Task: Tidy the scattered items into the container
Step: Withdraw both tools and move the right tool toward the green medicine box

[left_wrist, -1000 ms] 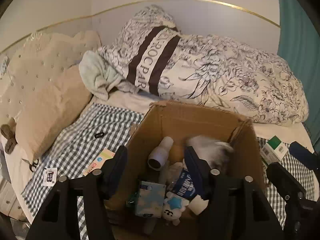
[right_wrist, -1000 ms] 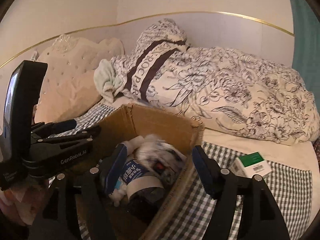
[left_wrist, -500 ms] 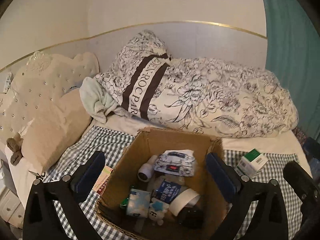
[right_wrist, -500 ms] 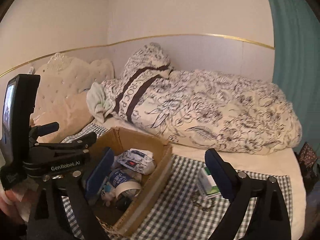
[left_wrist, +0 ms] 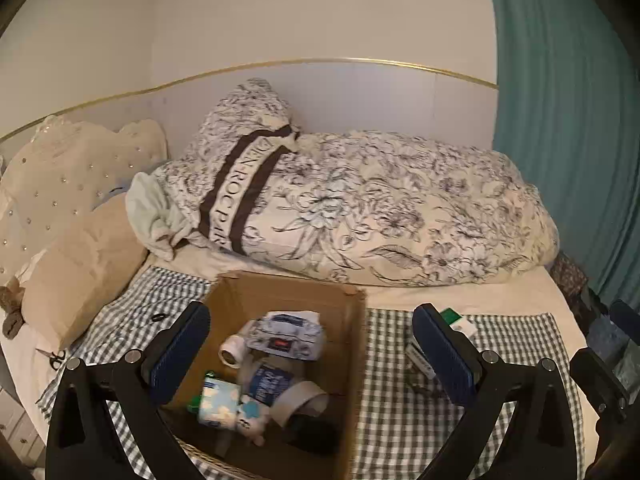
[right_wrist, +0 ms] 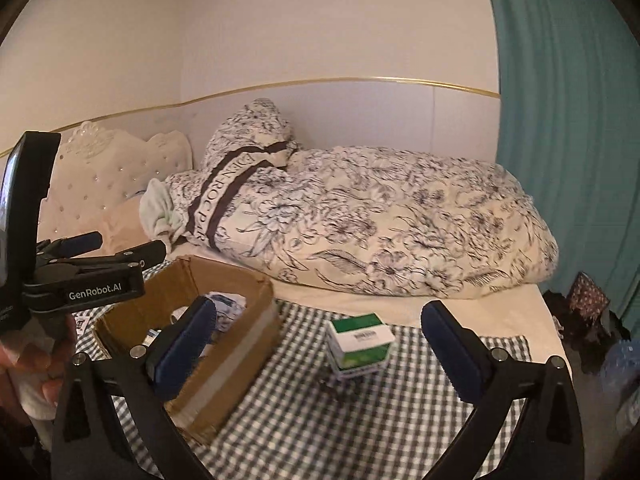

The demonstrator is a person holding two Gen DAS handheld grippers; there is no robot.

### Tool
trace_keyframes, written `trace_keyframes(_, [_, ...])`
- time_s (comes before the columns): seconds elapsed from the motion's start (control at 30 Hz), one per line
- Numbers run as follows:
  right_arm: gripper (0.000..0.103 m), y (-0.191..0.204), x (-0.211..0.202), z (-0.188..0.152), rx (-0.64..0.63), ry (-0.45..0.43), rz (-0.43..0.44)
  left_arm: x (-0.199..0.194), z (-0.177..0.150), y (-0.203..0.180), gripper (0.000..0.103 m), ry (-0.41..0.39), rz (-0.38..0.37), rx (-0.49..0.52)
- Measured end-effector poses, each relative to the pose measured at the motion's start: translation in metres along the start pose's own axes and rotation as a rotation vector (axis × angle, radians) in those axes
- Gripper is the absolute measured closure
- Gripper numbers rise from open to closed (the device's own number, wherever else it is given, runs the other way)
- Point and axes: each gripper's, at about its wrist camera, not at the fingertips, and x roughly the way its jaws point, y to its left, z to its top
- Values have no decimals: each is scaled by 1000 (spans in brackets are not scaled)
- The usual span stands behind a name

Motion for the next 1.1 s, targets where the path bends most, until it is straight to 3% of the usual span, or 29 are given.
trace_keyframes(0.2, [0, -29, -2, -12, 10, 15, 1, 7, -5, -28, 0, 15, -21, 27])
trace_keyframes(0.43, [0, -51, 19, -33, 15, 77, 70, 23, -16, -48, 0, 38, -39, 36])
trace_keyframes(0.57, [0, -52, 32, -48, -37, 103, 85, 26, -23, -54, 0, 9, -43, 50])
trace_keyframes(0.83, [0, -60, 72, -67, -41, 171, 145, 51, -41, -70, 0, 37, -56, 117])
trace_keyframes(1.1, [0, -82, 130, -80, 30, 290, 154, 67, -59, -95, 0, 76, -155, 176])
